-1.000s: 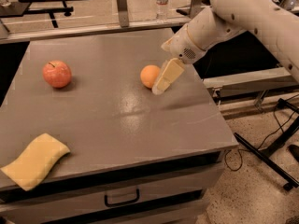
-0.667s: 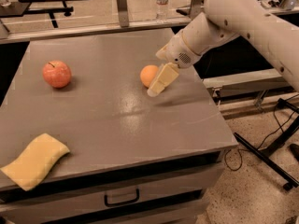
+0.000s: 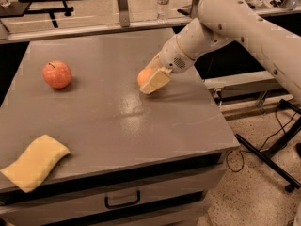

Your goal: Move orange near sponge

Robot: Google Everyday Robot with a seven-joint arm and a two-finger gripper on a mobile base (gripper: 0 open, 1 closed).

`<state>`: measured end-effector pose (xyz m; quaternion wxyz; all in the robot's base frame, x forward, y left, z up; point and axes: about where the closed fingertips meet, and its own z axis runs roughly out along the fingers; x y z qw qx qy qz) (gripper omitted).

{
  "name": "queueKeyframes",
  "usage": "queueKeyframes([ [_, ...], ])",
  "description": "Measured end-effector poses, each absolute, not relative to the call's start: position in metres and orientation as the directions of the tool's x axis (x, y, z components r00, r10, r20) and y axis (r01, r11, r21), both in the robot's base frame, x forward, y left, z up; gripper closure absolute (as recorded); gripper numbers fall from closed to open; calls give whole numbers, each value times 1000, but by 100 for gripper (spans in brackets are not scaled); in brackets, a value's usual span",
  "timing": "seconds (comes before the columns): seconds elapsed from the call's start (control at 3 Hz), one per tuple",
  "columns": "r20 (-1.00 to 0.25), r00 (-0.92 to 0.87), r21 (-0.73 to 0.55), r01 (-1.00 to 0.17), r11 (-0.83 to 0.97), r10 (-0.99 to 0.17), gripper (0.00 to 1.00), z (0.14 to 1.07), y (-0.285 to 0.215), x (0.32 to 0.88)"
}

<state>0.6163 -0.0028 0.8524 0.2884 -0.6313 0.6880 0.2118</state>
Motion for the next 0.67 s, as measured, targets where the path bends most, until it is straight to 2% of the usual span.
queueKeyframes([
  [0.33, -703, 27, -96, -994, 57, -710, 83, 872, 13, 603],
  [0.67, -747, 131, -116, -991, -66, -651, 100, 894, 51, 571],
])
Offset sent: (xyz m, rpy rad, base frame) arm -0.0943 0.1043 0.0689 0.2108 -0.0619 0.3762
